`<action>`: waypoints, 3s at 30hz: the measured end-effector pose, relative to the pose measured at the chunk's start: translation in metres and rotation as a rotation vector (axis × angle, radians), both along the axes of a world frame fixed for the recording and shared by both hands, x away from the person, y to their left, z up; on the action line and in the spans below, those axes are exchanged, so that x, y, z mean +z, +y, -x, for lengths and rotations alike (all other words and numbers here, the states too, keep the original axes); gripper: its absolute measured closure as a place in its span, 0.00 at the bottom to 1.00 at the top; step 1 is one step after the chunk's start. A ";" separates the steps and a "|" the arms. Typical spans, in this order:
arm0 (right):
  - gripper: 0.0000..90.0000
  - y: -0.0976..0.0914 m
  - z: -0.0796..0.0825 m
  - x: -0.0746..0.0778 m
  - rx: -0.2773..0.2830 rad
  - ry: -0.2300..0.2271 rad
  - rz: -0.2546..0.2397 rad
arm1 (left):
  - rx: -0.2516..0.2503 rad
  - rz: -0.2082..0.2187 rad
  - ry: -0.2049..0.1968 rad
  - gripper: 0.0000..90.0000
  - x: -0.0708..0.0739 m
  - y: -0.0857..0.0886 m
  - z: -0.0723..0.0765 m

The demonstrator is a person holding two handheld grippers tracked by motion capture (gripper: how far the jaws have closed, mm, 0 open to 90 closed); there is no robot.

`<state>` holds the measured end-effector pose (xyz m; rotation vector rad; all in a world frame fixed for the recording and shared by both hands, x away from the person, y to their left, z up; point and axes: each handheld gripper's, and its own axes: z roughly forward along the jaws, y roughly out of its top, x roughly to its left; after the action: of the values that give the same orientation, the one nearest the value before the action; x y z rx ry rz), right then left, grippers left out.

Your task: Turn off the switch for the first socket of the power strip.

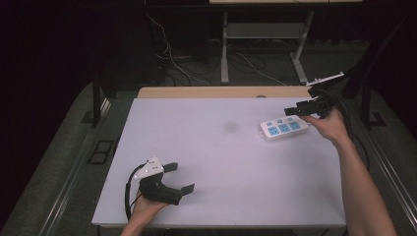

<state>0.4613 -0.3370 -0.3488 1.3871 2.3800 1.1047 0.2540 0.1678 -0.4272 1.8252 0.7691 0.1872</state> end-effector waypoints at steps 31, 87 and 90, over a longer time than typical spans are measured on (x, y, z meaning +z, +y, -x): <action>1.00 -0.020 -0.021 -0.029 -0.143 0.055 0.008 | -0.010 -0.005 0.007 0.00 -0.002 -0.002 -0.002; 1.00 -0.016 -0.023 -0.079 -0.171 0.035 -0.017 | -0.002 -0.005 0.018 0.00 -0.003 -0.001 -0.004; 1.00 -0.017 -0.022 -0.080 -0.170 0.028 -0.028 | -0.006 -0.007 0.019 0.00 -0.004 -0.002 -0.004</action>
<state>0.4835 -0.3541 -0.4285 1.5902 2.2239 1.0837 0.2579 0.1655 -0.4308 1.8384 0.7772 0.1689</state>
